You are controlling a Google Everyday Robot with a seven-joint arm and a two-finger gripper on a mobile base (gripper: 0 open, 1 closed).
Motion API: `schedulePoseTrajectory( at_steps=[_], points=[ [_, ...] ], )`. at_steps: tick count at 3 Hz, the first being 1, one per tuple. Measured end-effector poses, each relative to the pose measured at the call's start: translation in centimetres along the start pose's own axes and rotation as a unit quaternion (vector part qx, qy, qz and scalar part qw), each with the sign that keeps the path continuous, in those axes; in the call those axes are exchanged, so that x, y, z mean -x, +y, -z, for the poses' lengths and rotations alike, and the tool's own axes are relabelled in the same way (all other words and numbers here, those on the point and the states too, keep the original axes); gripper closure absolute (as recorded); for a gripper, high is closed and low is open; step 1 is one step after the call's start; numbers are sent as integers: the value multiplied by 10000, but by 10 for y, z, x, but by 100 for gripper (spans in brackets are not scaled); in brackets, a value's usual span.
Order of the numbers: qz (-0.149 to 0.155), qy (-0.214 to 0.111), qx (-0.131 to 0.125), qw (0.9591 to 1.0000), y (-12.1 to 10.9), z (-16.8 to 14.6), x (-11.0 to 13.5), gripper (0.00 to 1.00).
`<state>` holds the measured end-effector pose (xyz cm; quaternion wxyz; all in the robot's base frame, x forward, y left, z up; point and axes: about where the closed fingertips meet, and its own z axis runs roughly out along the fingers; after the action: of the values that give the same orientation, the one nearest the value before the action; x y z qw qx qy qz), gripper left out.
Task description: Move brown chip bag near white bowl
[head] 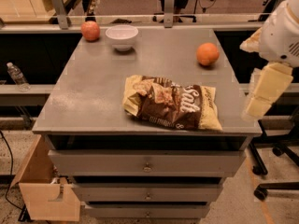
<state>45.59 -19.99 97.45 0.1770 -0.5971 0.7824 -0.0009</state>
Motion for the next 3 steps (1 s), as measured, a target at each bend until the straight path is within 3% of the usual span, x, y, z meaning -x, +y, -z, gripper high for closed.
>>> schedulePoseTrajectory(
  at_steps=[1, 2, 3],
  points=[
    [200, -443, 390, 9981, -27, -24, 52, 0],
    [360, -810, 703, 9936, -52, -46, 116, 0],
    [308, -814, 709, 9937, -62, -67, 168, 0]
  ],
)
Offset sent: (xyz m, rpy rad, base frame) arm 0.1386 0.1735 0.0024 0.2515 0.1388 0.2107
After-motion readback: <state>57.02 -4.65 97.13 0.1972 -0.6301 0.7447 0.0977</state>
